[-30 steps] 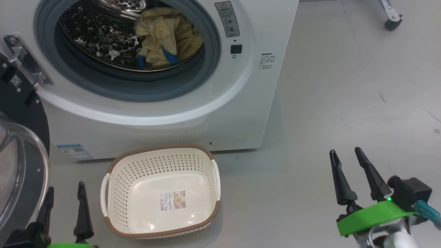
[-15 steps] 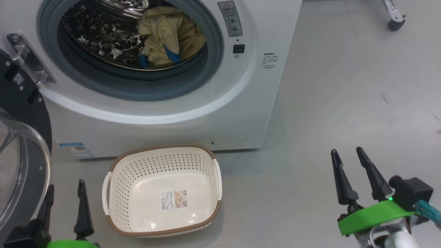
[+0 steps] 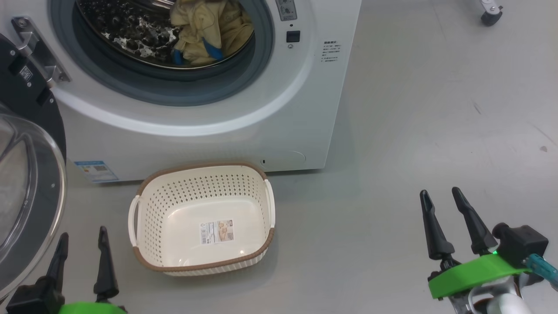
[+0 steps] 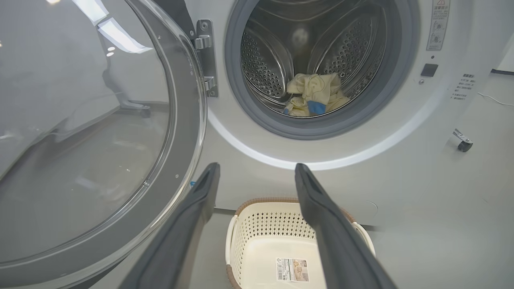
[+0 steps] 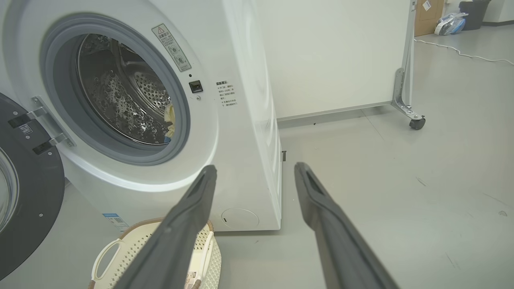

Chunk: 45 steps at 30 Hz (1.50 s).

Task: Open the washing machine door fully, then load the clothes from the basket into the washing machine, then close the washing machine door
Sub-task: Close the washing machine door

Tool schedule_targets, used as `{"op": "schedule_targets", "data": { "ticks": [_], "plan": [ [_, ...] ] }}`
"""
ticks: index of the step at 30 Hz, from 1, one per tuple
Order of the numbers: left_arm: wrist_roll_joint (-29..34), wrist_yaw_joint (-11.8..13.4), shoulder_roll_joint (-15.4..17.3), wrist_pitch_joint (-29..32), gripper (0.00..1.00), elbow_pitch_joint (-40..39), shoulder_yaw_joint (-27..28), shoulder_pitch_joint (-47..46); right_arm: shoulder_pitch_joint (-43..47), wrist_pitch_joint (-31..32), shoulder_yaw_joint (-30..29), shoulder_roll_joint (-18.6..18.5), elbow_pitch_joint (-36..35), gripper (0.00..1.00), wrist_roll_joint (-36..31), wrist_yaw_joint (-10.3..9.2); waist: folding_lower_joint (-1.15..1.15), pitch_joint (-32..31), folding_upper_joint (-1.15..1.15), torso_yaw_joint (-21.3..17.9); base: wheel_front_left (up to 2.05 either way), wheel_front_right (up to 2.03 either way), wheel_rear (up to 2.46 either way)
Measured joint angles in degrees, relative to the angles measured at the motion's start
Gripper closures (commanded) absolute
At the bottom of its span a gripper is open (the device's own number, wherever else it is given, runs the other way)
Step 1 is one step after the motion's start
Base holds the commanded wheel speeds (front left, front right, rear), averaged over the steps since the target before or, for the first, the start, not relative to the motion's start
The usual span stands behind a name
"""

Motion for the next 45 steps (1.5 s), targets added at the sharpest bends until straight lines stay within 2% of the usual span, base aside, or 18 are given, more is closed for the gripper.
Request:
{"op": "schedule_targets", "data": {
  "ticks": [16,36,45],
  "plan": [
    [-0.3,0.0,0.0,-0.2,0.00,1.1,-0.1,-0.2,0.0,0.0,-0.2,0.0,0.0,0.00,0.0,0.00,0.00,-0.2,0.00,0.4,-0.58,0.58,0.00],
    [-1.0,0.0,-0.1,-0.8,0.00,1.4,-0.3,-0.2,0.0,0.0,-0.5,0.0,0.1,0.00,0.0,0.00,0.00,-0.7,0.00,0.7,-0.02,0.02,0.00],
    [-1.2,0.0,-0.4,-1.2,0.00,1.5,-0.5,-0.2,0.0,0.0,-0.8,0.0,-0.3,0.00,0.0,0.00,0.00,-0.4,0.00,2.5,0.00,0.00,0.00]
  ]
}}
